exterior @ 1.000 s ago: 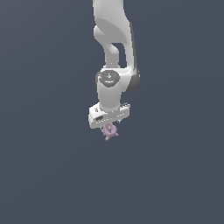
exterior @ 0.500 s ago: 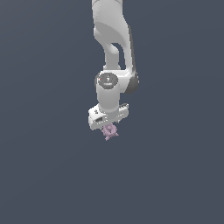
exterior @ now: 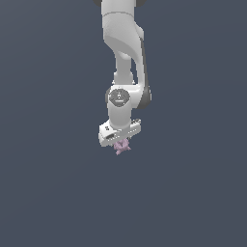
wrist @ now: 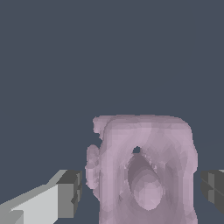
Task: Pick up the object and move it to a goal position.
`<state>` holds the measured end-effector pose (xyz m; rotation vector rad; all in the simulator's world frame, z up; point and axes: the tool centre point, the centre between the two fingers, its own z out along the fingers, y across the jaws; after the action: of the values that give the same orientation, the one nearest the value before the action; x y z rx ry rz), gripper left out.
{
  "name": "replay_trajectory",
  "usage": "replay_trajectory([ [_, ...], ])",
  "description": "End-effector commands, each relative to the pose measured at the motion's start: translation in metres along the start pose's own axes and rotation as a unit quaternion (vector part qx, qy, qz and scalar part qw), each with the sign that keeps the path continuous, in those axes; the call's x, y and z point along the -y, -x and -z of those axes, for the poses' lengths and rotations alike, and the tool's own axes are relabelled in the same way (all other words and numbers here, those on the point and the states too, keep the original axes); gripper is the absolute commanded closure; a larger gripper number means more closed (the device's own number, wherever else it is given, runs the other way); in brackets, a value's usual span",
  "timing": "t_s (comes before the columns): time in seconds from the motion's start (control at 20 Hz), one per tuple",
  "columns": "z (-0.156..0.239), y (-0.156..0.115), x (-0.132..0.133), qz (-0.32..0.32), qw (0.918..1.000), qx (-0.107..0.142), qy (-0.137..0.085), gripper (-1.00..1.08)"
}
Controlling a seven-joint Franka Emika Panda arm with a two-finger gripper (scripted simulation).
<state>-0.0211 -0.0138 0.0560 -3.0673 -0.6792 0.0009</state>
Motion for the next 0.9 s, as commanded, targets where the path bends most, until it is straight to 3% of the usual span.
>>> replay_trajectory([
  [0.0, -0.01, 0.0, 0.0, 0.0, 1.0, 0.0, 0.0, -0.92],
  [0.25, -0.017, -0.001, -0.001, 0.001, 1.0, 0.0, 0.0, -0.92],
  [0.3, -0.017, -0.001, -0.001, 0.001, 1.0, 0.0, 0.0, 1.08],
  [0.85, -0.004, -0.004, -0.01, -0.004, 0.9999, -0.009, 0.007, 1.08],
])
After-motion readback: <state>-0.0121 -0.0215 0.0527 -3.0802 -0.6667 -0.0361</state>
